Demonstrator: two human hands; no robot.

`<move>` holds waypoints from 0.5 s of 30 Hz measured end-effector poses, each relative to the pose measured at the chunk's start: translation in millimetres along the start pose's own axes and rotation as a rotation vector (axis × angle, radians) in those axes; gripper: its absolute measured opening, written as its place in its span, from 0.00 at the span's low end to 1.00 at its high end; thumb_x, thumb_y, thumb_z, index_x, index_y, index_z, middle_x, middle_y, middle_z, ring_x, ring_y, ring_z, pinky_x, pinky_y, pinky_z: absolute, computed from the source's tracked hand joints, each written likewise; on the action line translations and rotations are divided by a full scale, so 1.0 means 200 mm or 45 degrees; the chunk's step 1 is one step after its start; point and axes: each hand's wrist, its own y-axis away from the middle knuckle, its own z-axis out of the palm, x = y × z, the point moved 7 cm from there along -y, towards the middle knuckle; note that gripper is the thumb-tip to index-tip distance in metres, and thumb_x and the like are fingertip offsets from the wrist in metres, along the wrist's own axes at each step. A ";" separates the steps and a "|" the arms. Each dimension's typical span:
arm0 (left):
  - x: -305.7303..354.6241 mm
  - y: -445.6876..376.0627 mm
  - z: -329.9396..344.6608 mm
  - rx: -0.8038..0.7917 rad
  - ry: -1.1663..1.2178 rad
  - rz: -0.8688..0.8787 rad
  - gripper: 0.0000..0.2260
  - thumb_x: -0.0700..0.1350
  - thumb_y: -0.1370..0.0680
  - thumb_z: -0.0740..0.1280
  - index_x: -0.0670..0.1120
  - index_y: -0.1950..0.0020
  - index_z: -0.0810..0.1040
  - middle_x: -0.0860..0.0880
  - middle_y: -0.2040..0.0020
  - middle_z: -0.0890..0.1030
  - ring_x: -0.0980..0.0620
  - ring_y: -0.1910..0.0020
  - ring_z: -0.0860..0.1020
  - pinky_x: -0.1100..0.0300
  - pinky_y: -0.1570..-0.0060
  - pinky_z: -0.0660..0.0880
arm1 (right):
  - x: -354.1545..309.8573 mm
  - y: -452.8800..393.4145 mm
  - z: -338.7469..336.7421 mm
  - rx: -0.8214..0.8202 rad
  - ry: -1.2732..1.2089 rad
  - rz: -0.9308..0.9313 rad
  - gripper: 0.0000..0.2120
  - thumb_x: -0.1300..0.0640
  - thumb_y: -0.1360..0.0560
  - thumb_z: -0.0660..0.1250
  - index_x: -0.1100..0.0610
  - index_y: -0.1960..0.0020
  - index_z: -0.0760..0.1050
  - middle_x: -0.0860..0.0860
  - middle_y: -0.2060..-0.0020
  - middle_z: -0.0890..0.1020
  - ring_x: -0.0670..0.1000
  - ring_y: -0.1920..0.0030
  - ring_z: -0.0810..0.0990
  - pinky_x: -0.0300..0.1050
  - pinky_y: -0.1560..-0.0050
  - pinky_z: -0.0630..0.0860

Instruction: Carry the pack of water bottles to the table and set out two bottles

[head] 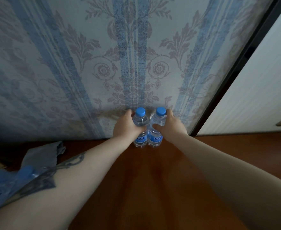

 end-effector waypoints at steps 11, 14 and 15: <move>-0.19 0.25 -0.07 -0.157 -0.266 -0.278 0.31 0.49 0.31 0.78 0.47 0.32 0.70 0.48 0.35 0.77 0.50 0.46 0.78 0.57 0.53 0.75 | 0.04 0.26 -0.03 -0.152 0.111 0.019 0.32 0.47 0.25 0.69 0.57 0.29 0.58 0.56 0.38 0.76 0.58 0.46 0.79 0.48 0.58 0.73; -0.20 0.35 -0.08 -0.162 -0.268 -0.321 0.29 0.46 0.28 0.76 0.48 0.30 0.69 0.48 0.34 0.76 0.49 0.45 0.79 0.57 0.54 0.76 | 0.05 0.33 -0.04 -0.172 0.168 -0.039 0.29 0.48 0.24 0.68 0.57 0.29 0.60 0.56 0.38 0.76 0.57 0.47 0.80 0.48 0.58 0.73; -0.20 0.38 -0.08 -0.148 -0.278 -0.317 0.27 0.46 0.27 0.74 0.48 0.30 0.69 0.48 0.34 0.76 0.49 0.46 0.79 0.57 0.56 0.76 | 0.05 0.36 -0.04 -0.182 0.184 -0.061 0.29 0.48 0.24 0.68 0.57 0.29 0.60 0.56 0.38 0.76 0.57 0.46 0.80 0.48 0.57 0.74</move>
